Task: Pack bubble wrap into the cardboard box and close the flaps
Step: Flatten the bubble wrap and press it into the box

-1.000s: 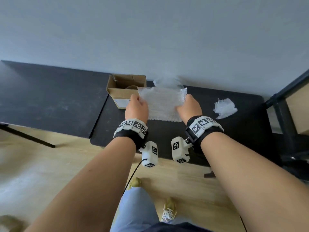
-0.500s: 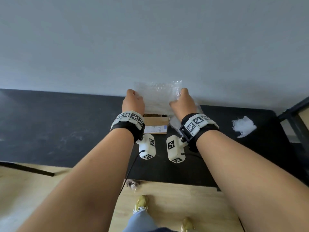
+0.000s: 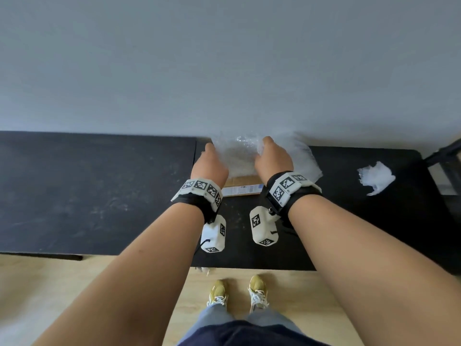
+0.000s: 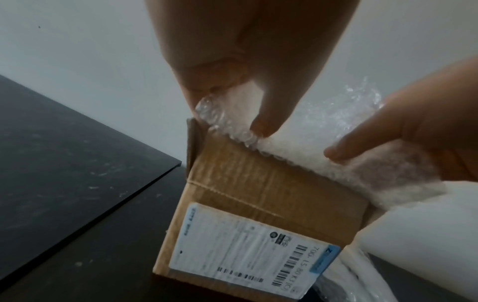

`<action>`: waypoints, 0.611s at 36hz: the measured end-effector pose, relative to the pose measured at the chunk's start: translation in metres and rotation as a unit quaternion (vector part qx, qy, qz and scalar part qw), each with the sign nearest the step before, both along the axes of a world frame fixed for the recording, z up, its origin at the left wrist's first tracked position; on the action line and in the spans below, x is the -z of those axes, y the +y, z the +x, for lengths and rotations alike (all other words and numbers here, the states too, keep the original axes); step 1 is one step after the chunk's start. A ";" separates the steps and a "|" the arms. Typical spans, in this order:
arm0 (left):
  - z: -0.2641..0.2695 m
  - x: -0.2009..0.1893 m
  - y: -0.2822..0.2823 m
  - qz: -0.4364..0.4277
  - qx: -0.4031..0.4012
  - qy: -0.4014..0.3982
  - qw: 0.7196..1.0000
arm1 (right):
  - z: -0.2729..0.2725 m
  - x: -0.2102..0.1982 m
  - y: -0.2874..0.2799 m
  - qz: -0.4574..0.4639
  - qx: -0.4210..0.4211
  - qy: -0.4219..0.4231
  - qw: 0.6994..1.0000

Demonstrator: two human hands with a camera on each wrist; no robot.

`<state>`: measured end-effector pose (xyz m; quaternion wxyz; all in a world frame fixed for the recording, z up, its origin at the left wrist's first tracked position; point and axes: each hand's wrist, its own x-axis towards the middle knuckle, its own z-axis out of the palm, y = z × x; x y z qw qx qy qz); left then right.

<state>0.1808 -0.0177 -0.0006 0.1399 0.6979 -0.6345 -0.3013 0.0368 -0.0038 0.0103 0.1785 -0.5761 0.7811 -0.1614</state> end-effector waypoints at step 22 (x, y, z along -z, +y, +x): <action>-0.004 0.026 0.006 -0.015 0.010 -0.105 0.994 | -0.011 0.029 -0.002 0.055 -0.118 0.178 0.975</action>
